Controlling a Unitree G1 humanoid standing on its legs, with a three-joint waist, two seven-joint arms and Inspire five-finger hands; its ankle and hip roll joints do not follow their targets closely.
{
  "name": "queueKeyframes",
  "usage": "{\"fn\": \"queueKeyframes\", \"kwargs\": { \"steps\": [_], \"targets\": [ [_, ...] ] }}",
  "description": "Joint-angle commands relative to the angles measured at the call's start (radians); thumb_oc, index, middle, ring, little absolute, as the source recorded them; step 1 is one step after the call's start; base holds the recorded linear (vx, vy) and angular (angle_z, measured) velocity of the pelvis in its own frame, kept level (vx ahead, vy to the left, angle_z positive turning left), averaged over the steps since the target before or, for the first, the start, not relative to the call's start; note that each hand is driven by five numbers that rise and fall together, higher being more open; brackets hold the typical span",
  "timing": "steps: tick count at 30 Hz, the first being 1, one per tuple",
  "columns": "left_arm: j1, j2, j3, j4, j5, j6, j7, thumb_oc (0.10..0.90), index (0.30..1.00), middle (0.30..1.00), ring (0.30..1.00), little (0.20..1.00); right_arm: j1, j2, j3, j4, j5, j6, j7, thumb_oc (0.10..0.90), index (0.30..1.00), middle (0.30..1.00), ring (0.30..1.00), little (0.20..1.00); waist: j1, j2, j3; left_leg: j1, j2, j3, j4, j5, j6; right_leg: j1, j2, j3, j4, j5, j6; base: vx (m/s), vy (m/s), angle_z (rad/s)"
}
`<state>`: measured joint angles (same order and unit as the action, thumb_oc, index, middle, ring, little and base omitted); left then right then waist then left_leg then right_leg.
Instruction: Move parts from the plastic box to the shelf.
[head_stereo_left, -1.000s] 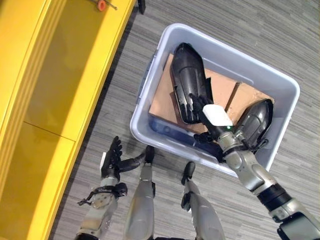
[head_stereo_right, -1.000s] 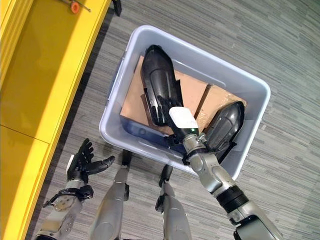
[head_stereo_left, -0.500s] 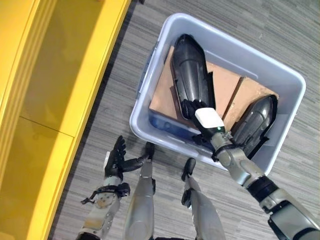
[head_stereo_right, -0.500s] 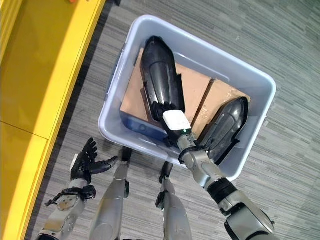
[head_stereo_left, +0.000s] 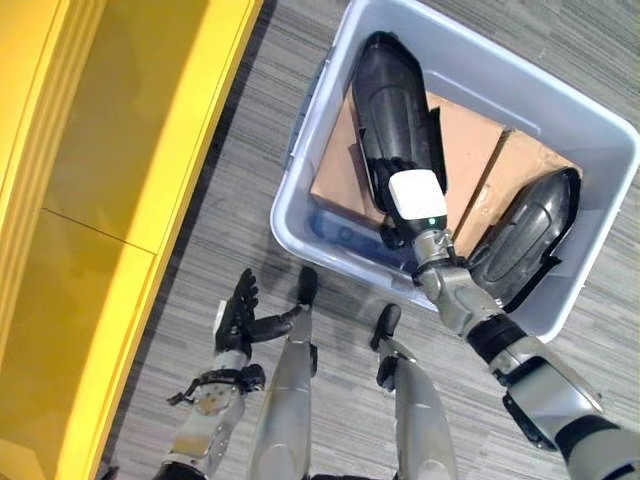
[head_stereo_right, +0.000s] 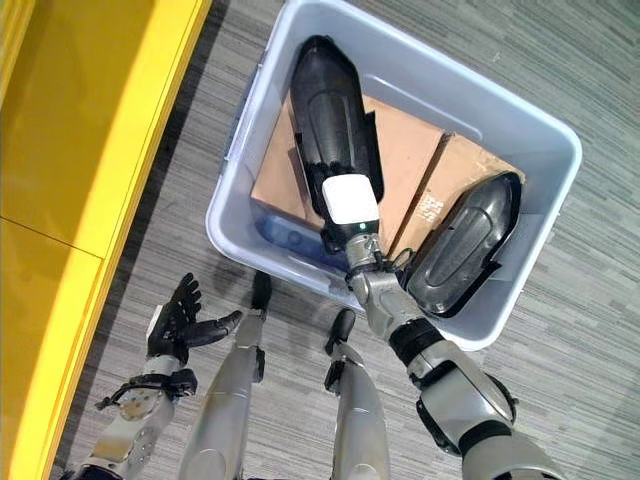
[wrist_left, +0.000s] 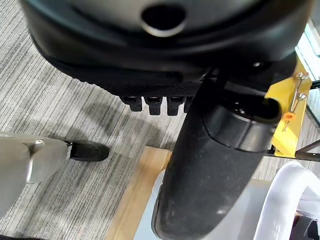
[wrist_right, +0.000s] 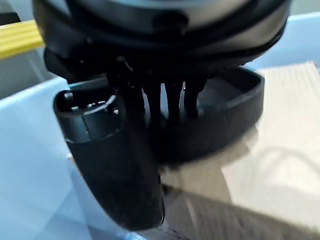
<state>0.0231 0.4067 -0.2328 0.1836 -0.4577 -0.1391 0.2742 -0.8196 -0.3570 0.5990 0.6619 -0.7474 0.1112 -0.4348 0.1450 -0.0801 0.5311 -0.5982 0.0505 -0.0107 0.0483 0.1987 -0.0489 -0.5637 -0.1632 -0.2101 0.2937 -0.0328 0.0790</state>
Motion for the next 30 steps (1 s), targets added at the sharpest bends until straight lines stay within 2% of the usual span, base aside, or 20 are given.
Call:
{"fn": "queueKeyframes", "kwargs": {
  "steps": [1,10,12,16,19,20,22,23,25,30],
  "targets": [
    [0.008,0.004,-0.013,-0.088,0.010,-0.064,0.011,0.900,1.000,1.000,1.000,1.000,0.122,-0.002,0.040,0.101,0.086,0.013,0.130,0.400,0.300,0.300,0.300,0.300,0.022,0.019,-0.011,0.029,0.024,-0.047,0.078,-0.121,0.005,0.089,-0.027,-0.064,-0.153,0.117,0.039,0.00,0.000,0.00],
    [-0.010,-0.013,-0.004,-0.060,0.013,-0.059,0.033,0.900,1.000,1.000,1.000,1.000,0.254,0.025,-0.033,0.018,0.193,-0.016,0.080,0.400,0.300,0.300,0.300,0.300,0.022,0.019,-0.011,0.158,0.018,-0.044,0.001,-0.088,0.004,0.204,-0.032,-0.077,-0.201,0.133,0.050,0.00,0.005,0.02],
    [-0.009,-0.013,-0.005,-0.060,0.013,-0.059,0.033,0.900,1.000,1.000,1.000,1.000,0.256,0.024,-0.034,0.016,0.192,-0.016,0.080,0.400,0.300,0.300,0.300,0.300,0.022,0.019,-0.011,0.160,0.018,-0.044,-0.002,-0.088,0.004,0.207,-0.031,-0.077,-0.203,0.134,0.050,0.02,0.007,0.08],
    [-0.012,-0.014,0.022,-0.040,0.032,-0.046,0.041,0.900,1.000,1.000,1.000,1.000,0.354,-0.042,-0.133,-0.208,0.231,-0.048,0.055,0.400,0.300,0.300,0.300,0.300,0.012,0.017,-0.014,0.287,0.019,-0.046,-0.034,-0.086,0.002,0.320,-0.039,-0.081,-0.210,0.119,0.057,0.07,0.018,0.07],
    [0.015,0.002,0.061,-0.056,0.059,-0.036,0.029,0.900,1.000,1.000,1.000,1.000,0.419,-0.147,-0.238,-0.481,0.230,-0.106,0.063,0.400,0.300,0.300,0.300,0.300,-0.010,0.009,-0.101,0.369,0.020,-0.041,-0.046,-0.106,0.006,0.396,-0.042,-0.079,-0.220,0.102,0.063,0.20,0.025,0.02],
    [0.025,0.004,0.069,-0.058,0.061,-0.035,0.024,0.900,1.000,1.000,1.000,1.000,0.436,-0.164,-0.252,-0.518,0.229,-0.117,0.076,0.400,0.300,0.300,0.300,0.300,-0.014,0.008,-0.118,0.385,0.019,-0.039,-0.049,-0.111,0.007,0.409,-0.041,-0.079,-0.222,0.100,0.064,0.21,0.027,-0.05],
    [0.053,0.011,0.105,-0.065,0.073,-0.024,0.004,0.900,1.000,1.000,1.000,1.000,0.463,-0.208,-0.312,-0.649,0.247,-0.154,0.101,0.400,0.300,0.300,0.300,0.300,-0.030,0.005,-0.190,0.443,0.014,-0.032,-0.054,-0.132,0.012,0.459,-0.036,-0.073,-0.232,0.089,0.066,0.21,0.011,-0.14],
    [0.064,0.010,0.113,-0.066,0.076,-0.022,-0.001,0.900,1.000,1.000,1.000,1.000,0.475,-0.215,-0.324,-0.674,0.249,-0.161,0.113,0.400,0.300,0.300,0.300,0.300,-0.031,0.005,-0.206,0.458,0.013,-0.030,-0.054,-0.138,0.014,0.472,-0.034,-0.069,-0.235,0.085,0.066,0.20,0.001,-0.09],
    [0.088,0.002,0.146,-0.060,0.090,-0.009,-0.018,0.900,1.000,1.000,1.000,1.000,0.499,-0.233,-0.366,-0.764,0.260,-0.193,0.141,0.400,0.300,0.300,0.300,0.300,-0.046,0.009,-0.279,0.509,0.015,-0.018,-0.062,-0.153,0.016,0.514,-0.026,-0.055,-0.250,0.077,0.068,0.18,0.004,-0.07],
    [0.161,-0.033,0.191,-0.046,0.122,0.008,-0.045,0.900,1.000,1.000,1.000,1.000,0.576,-0.235,-0.424,-0.897,0.300,-0.247,0.187,0.400,0.300,0.300,0.300,0.300,-0.075,0.030,-0.382,0.578,0.031,0.005,-0.105,-0.149,0.012,0.555,-0.008,-0.031,-0.275,0.072,0.065,0.10,-0.021,-0.12]
  ]
}}
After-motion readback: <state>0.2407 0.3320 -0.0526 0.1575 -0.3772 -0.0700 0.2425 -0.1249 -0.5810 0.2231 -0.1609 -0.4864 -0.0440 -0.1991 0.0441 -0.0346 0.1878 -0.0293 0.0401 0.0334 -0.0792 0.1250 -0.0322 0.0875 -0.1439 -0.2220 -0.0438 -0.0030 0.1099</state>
